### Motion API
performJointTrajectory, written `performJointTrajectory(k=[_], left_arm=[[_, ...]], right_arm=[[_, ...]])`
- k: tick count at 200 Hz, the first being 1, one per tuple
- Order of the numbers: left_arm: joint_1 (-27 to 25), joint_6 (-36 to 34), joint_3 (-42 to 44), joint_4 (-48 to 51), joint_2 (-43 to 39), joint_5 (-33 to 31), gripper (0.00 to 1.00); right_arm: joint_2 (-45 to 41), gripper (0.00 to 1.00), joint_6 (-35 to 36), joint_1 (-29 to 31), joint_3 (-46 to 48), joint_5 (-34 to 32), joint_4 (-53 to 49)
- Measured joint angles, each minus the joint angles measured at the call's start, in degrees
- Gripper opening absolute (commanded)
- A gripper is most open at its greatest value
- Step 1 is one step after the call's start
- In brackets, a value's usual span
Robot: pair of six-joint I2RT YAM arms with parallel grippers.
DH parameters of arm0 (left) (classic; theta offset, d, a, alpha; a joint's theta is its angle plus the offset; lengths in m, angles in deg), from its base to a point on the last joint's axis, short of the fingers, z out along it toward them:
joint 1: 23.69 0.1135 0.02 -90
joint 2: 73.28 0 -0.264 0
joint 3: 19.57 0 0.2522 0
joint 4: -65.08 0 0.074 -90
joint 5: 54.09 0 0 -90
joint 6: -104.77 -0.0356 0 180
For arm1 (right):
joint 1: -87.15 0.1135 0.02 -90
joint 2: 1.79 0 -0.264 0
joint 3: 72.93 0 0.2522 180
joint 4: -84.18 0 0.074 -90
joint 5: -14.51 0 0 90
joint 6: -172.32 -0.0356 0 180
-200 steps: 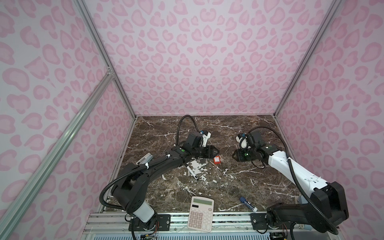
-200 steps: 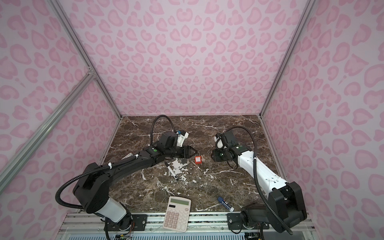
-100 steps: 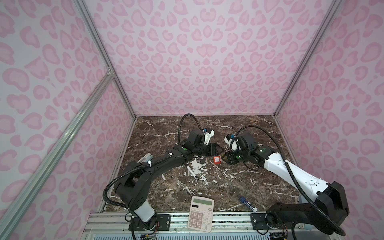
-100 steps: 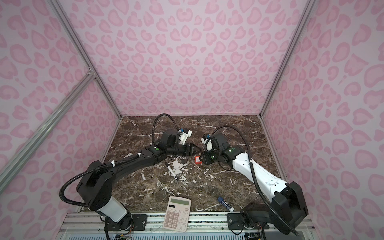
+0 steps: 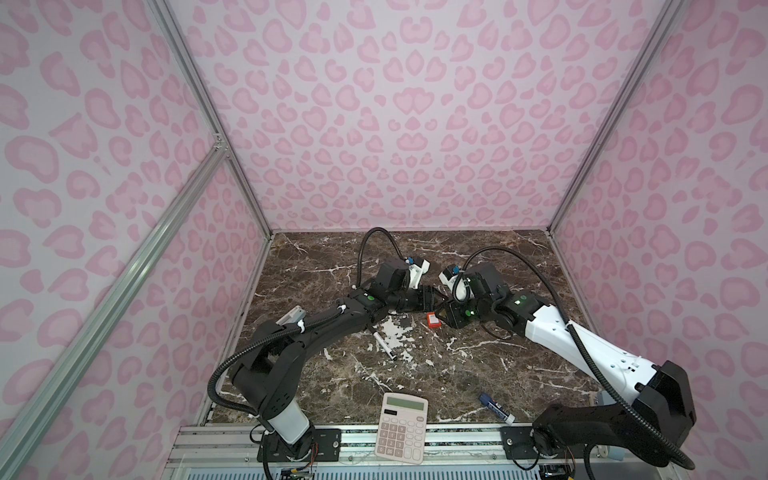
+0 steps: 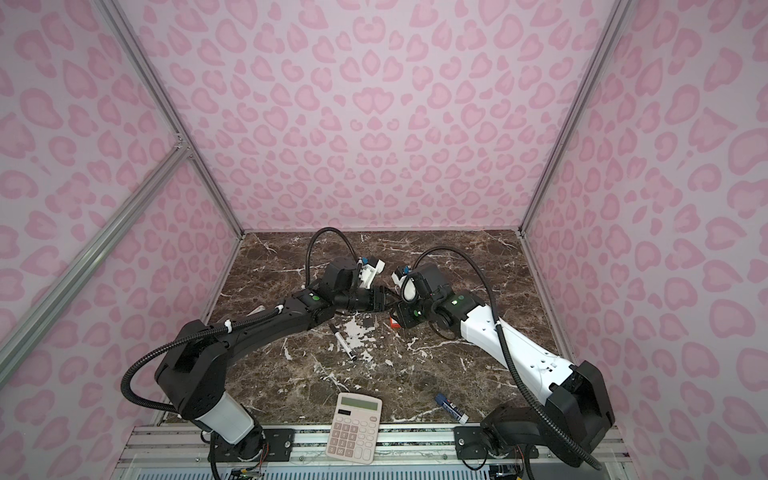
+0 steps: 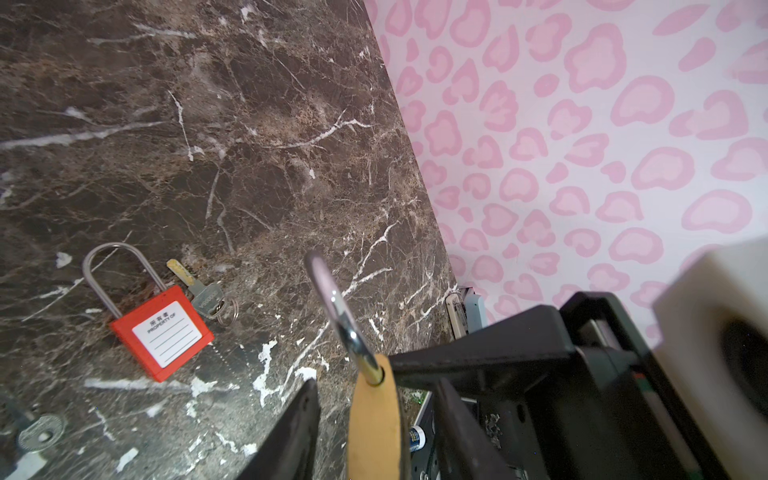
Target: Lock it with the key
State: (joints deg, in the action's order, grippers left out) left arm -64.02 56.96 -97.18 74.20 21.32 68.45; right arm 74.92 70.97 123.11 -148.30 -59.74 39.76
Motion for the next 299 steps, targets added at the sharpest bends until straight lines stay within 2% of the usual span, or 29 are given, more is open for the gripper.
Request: performJointTrajectory(k=[18,23,76,107,150,206,232,257,299], left_arm=[[0.0,0.04,0.0,-0.07,0.0,-0.02,0.37],[0.02,0.04,0.0,-0.11,0.0,-0.07,0.32],[-0.07,0.87,-0.44,-1.66,-0.02,0.7,0.11],[-0.07,1.33,-0.76,-1.73,-0.02,0.87,0.04],[-0.04,1.73,-0.76,-1.64,-0.02,-0.07,0.04],[0.9,2.56,-0.63,-1.57,-0.98,-1.42,0.04],[1.99,4.13,2.45,-7.91,-4.87,-3.32,0.04],[4.02,7.52,7.13,-17.4,-8.11,-6.75,0.04],[7.52,17.42,13.53,-36.13,-9.94,-12.11,0.04]], right_arm=[[0.02,0.36,0.57,0.44,-0.02,-0.94,0.55],[0.0,0.35,0.59,0.55,-0.04,-1.01,0.74],[-2.49,0.36,1.51,1.05,1.38,-2.69,2.99],[-3.17,0.48,1.84,1.05,2.03,-2.89,3.98],[-4.83,0.64,3.08,1.05,2.56,-2.8,5.49],[-11.69,0.69,2.62,-0.24,5.2,-3.5,9.6],[-16.52,0.69,-2.43,-5.4,8.59,0.44,14.73],[-19.19,0.69,-11.8,-10.97,12.09,5.88,21.99],[-17.57,0.69,-25.22,-12.41,13.44,13.33,35.41]])
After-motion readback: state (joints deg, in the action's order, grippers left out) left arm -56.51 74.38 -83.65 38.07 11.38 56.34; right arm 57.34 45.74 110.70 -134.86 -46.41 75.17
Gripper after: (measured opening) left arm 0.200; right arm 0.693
